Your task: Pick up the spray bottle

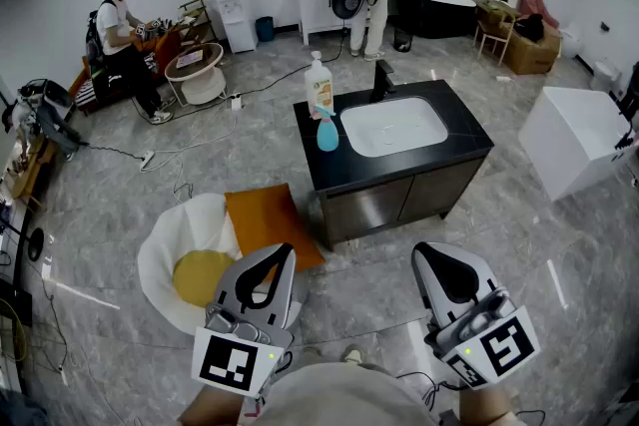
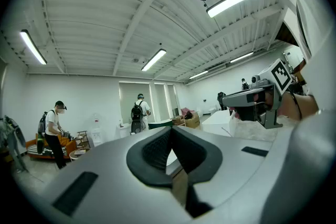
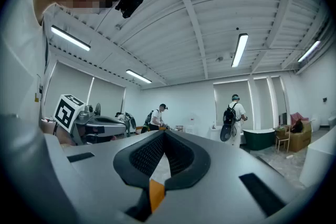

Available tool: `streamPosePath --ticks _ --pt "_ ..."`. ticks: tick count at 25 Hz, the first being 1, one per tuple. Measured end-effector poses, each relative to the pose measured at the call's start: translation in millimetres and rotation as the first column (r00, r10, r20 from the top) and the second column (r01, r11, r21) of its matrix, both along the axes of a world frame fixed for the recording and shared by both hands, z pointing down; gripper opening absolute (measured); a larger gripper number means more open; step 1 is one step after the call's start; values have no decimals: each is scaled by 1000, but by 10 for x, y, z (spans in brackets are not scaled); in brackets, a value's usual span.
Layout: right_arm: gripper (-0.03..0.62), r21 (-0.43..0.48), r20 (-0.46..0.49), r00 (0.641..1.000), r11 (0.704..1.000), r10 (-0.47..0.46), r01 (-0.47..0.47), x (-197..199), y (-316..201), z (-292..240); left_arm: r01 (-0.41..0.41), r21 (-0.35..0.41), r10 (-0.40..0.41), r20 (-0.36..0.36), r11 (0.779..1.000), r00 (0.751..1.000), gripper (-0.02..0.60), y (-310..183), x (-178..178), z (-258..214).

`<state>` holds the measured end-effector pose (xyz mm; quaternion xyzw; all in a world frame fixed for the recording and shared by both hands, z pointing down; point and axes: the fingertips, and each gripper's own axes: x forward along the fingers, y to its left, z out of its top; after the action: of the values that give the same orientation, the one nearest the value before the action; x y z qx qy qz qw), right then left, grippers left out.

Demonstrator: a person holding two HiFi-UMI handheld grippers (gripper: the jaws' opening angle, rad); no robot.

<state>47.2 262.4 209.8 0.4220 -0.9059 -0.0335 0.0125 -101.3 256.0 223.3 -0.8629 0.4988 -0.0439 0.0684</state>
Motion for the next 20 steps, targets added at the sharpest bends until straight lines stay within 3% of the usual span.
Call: streamPosePath --ticks 5,10,17,20 --pt "28 -4 71 997 1000 -3 3 76 -24 -34 13 -3 -13 -5 1000 1000 17 1 46 30" --pt "28 -13 32 999 1000 -13 13 79 -4 35 18 -12 -18 -1 1000 1000 17 22 76 62" --pt "28 -26 50 999 999 -19 21 201 15 83 20 -12 -20 17 1000 1000 17 50 219 98" --pt "28 -30 48 999 999 -24 25 249 10 86 76 -3 -76 0 997 997 20 33 186 79"
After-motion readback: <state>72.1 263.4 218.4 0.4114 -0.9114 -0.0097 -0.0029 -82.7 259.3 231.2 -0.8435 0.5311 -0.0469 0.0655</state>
